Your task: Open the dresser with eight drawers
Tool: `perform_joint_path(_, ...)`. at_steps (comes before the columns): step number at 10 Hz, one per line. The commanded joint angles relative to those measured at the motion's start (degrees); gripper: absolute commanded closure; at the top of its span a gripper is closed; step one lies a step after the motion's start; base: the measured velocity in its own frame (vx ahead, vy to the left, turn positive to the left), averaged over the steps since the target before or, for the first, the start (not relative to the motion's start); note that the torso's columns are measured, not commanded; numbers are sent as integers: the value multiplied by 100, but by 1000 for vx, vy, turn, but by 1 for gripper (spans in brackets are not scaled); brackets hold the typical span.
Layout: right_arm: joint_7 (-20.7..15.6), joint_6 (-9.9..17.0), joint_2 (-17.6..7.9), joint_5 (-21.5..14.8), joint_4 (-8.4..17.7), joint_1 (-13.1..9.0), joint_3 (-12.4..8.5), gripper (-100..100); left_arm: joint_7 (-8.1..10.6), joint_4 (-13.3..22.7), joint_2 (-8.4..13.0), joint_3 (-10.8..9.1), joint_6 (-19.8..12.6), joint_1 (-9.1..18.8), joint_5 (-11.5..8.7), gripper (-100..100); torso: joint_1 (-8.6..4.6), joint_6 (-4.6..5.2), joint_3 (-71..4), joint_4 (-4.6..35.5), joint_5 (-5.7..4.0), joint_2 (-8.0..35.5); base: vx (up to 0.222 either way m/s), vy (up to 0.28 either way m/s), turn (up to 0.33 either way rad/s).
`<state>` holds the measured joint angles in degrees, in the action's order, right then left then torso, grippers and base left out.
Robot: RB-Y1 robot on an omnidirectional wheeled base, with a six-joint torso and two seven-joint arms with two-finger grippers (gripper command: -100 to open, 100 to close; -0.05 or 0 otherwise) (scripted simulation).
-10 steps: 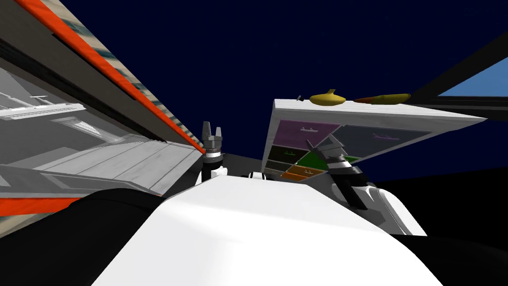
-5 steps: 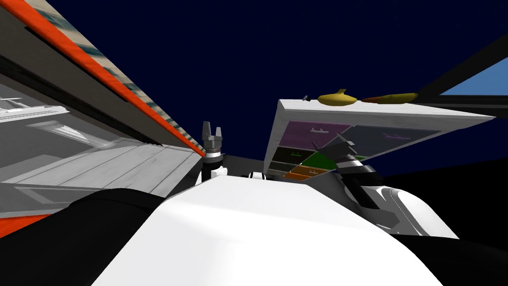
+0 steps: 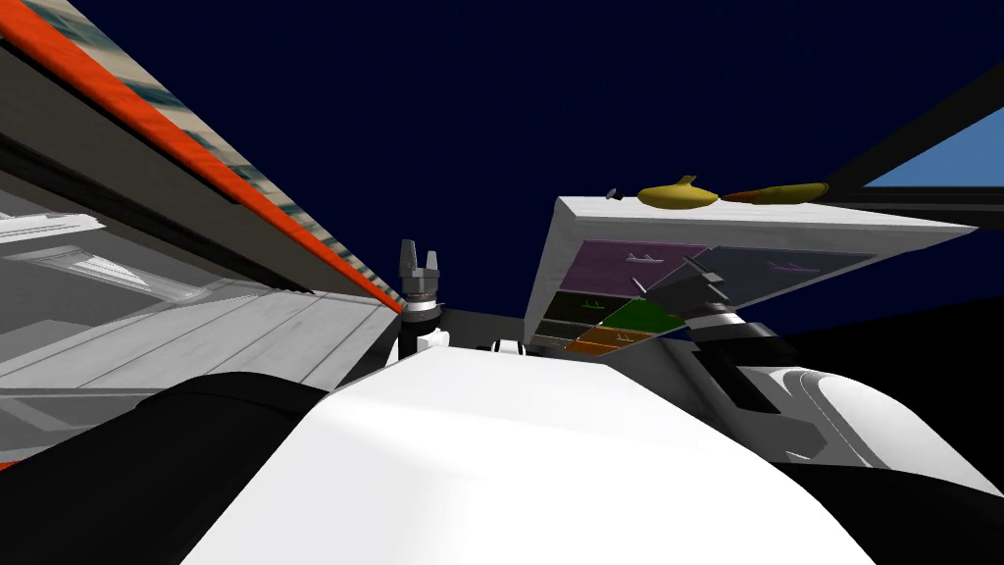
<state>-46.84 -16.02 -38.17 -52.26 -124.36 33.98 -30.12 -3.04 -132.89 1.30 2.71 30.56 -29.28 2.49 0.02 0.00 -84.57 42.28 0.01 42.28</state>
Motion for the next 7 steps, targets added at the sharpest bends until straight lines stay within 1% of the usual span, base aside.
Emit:
perform_joint_path(1,-100,76,-102,-133,19,5,-45,-100,0,0,0,0,0,0,0,0,6,-1,1,0,2,0,12,56,-16)
perform_joint_path(2,20,130,-286,-82,-13,79,-182,-100,0,0,0,0,0,0,0,0,-15,-2,3,1,-3,3,94,41,-17)
perform_joint_path(3,-57,98,-203,-105,4,51,-132,-100,0,0,1,-1,0,-1,0,0,-17,-1,-10,-4,-5,-20,60,25,-8)
perform_joint_path(4,-37,100,-214,-99,1,56,-145,100,0,0,1,-1,0,0,0,0,-16,-1,-5,-3,-5,-7,8,5,2)
perform_joint_path(5,-14,75,-225,-80,-82,94,-170,100,0,0,1,-1,0,0,0,0,-13,0,7,3,-4,11,-88,1,-98)
perform_joint_path(6,-8,69,-228,-75,-102,103,-177,100,0,0,1,-1,0,2,0,0,-2,-12,27,-21,-30,26,-171,4,-90)
perform_joint_path(7,4,56,-234,-65,-144,122,-190,100,0,1,1,0,-1,3,0,0,-3,-16,27,-27,-37,19,-216,-22,-54)
